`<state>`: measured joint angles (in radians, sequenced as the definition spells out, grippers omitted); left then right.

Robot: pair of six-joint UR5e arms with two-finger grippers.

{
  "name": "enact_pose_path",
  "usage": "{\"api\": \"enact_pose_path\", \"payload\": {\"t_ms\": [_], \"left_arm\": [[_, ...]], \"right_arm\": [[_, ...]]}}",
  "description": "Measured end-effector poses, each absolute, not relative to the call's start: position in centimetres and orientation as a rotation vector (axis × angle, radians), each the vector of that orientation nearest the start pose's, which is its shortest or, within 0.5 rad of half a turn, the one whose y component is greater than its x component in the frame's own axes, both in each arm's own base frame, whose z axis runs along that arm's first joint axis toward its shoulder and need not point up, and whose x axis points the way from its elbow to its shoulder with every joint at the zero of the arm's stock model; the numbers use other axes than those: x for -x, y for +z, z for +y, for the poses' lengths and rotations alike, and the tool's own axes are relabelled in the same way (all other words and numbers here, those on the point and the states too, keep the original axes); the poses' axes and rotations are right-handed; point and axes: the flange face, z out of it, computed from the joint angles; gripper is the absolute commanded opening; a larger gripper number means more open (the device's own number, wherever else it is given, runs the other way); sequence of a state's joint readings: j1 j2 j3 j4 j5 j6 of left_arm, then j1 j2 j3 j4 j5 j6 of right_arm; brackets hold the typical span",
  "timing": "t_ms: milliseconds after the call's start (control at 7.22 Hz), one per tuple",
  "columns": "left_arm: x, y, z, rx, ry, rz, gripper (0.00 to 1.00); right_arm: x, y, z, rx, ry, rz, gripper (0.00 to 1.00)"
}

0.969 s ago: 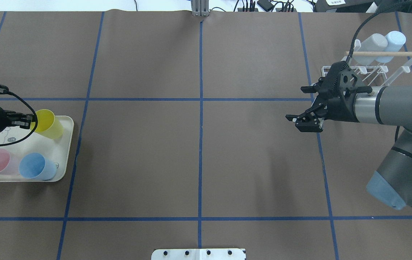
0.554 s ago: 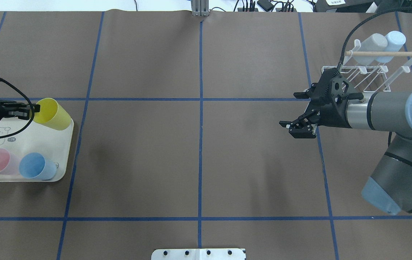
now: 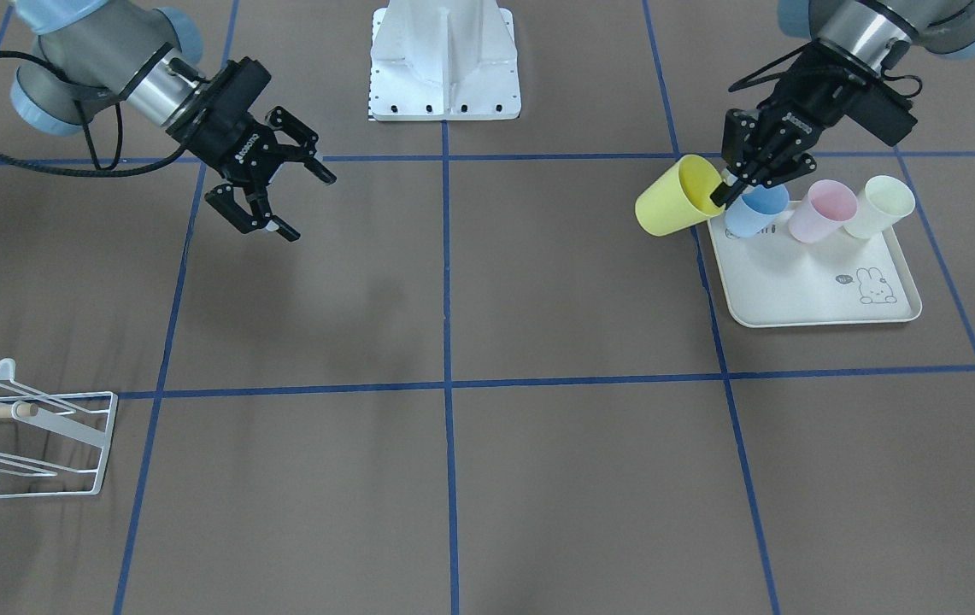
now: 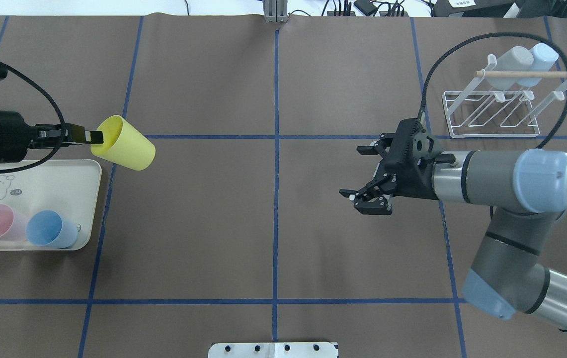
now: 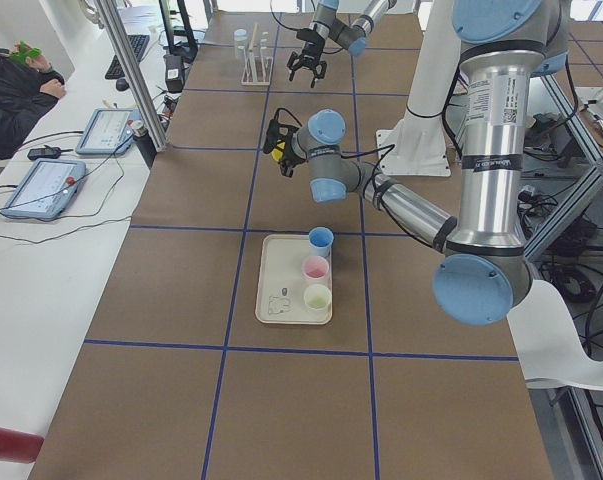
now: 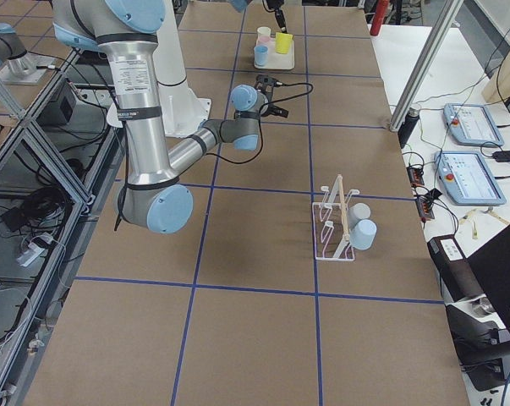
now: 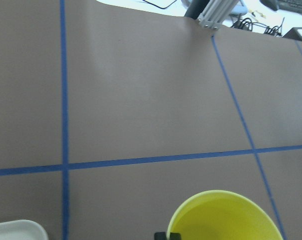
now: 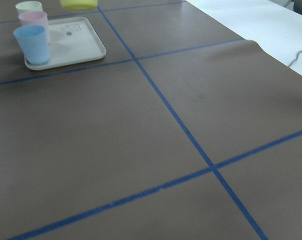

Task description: Transfer IKEA cup to right arm and place on rack

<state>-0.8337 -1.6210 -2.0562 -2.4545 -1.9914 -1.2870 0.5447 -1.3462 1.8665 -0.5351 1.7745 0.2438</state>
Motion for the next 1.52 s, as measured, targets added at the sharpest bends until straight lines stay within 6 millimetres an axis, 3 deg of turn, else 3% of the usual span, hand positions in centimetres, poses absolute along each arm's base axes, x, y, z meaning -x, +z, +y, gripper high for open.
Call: {"api": "enact_pose_path", "payload": {"t_ms": [277,554,692,1523], "left_arm": [[-27.4,24.9,-39.6,-0.362,-0.159,1.496,0.0],[-31.3,21.0,-37.6,-0.288,-0.12,1.588,0.0],[-32.7,19.9,-36.6,-0.265,-0.095,1.611,0.0],[-36.9,19.0,-33.6,-0.226,-0.057,1.633,0.0]], "right_arm": [[45.1,24.1,-34.5,-1.257,-0.737,-1.108,1.0],[47.5,21.9,-32.5,-1.284,-0.725,-1.14,1.0],[48.0,21.2,-31.9,-1.291,-0.726,-1.156,1.0],[48.6,18.5,-30.5,-1.32,-0.724,-1.213,0.96]]}}
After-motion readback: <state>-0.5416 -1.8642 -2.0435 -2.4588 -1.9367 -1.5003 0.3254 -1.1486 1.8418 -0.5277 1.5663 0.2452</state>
